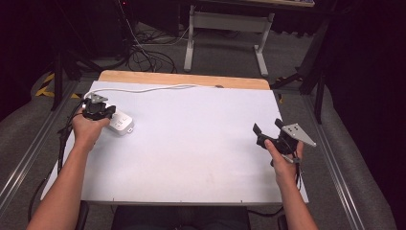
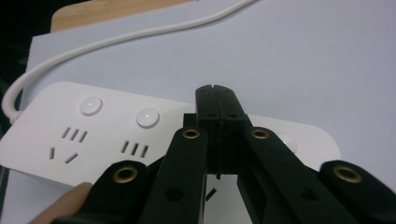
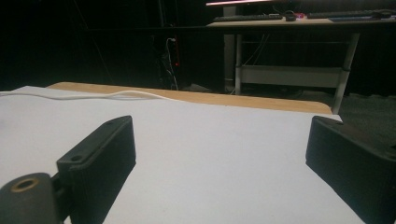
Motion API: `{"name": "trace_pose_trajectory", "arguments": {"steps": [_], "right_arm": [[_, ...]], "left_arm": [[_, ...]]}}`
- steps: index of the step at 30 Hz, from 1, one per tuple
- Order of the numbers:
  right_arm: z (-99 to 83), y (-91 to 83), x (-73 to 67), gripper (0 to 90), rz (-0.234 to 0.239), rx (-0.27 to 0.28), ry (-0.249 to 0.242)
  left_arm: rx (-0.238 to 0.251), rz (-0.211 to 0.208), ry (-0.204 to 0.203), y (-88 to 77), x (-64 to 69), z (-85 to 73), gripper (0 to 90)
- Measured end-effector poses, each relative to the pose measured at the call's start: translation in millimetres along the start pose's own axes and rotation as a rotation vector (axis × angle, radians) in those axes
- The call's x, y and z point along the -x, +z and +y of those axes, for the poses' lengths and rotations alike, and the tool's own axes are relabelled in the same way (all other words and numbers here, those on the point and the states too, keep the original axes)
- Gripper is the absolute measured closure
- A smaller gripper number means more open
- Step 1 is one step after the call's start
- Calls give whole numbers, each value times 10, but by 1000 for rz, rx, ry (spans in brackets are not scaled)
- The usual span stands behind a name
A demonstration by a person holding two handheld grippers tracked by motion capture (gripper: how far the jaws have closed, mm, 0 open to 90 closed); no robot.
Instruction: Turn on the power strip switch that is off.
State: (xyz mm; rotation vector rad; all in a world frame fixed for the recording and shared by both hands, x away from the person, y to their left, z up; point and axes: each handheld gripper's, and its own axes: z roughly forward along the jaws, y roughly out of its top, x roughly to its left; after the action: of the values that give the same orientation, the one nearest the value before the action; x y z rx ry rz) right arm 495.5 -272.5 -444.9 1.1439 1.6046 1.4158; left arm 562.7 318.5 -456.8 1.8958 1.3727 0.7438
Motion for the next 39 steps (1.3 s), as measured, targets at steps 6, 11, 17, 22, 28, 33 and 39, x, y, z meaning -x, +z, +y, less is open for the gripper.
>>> {"name": "trace_pose_trajectory", "arguments": {"steps": [6, 11, 17, 22, 28, 33, 39], "right_arm": [[0, -6, -5, 90, 1, 1, -1], [-4, 3, -9, 91, 0, -2, 0], [-10, 10, -14, 91, 2, -5, -3], [-10, 13, -23, 91, 3, -4, -6], [-6, 6, -16, 92, 1, 0, -5], [-4, 4, -12, 92, -1, 2, -3], [-1, 0, -13, 92, 2, 4, -6]], "left_arm": [[-47, 3, 25, 72, 25, 6, 900], [-53, 6, 17, 104, -7, 21, 900], [-58, -4, -2, 114, -22, 23, 900], [-64, -17, -24, 120, -42, 23, 900], [-61, -8, -47, 125, -70, 4, 900], [-61, -13, -47, 129, -58, 1, 900], [-66, -22, -62, 142, -57, 6, 900]]}}
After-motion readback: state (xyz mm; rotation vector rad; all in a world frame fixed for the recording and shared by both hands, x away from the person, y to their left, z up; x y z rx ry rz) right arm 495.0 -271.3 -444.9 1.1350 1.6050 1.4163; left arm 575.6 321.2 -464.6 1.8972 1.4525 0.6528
